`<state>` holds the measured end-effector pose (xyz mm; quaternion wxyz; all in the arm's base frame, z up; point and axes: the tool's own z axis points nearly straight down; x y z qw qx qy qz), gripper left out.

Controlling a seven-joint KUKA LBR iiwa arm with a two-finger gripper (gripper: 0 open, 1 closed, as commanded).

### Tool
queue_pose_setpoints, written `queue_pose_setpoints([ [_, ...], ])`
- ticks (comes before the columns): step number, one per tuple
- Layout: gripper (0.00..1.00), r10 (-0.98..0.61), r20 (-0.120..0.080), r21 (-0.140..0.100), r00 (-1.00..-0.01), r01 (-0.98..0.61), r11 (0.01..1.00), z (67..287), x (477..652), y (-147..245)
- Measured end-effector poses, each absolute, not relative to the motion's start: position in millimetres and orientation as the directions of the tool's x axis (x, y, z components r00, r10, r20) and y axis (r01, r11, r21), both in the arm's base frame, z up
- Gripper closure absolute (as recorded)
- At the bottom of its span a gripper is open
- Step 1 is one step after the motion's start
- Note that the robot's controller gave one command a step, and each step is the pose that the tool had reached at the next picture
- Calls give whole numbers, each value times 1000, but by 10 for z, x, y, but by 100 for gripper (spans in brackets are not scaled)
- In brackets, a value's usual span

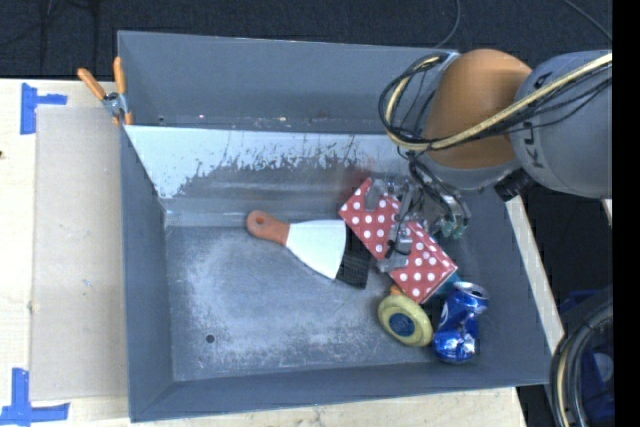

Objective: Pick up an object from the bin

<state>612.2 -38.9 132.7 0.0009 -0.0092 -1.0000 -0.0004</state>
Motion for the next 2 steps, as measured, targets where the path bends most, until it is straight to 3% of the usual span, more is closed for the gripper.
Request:
queue_pose_setpoints([
  [1, 0, 132, 2, 3, -991, 132, 991, 1371, 6029, -773],
  [2, 0, 176, 1, 4, -984, 176, 984, 1251, 6191, -1012],
])
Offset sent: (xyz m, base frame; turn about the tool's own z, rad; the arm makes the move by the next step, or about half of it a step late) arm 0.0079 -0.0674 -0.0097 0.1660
